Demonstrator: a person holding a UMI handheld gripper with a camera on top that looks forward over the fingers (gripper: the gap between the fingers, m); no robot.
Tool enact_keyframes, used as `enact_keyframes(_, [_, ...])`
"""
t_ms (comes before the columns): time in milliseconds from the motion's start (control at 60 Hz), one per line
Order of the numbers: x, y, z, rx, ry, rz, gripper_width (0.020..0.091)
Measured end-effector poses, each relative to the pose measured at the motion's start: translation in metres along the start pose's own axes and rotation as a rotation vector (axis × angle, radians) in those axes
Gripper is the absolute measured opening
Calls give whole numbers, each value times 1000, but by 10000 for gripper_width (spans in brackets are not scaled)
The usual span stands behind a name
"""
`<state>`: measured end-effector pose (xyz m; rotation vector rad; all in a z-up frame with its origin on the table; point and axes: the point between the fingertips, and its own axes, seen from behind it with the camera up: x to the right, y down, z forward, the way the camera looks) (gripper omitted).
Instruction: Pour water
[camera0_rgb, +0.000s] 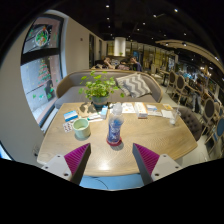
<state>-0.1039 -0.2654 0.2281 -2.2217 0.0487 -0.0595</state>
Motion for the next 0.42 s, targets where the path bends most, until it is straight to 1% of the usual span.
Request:
enact_keyframes(133, [2, 1, -2, -4, 5, -18, 855])
enact_keyframes(233, [-1, -1, -2, 9, 4, -19, 855])
enact_keyframes(300, [-4, 2, -2, -7, -17, -16, 856])
enact_keyframes(417, [-2, 0, -1, 4, -13, -46, 856])
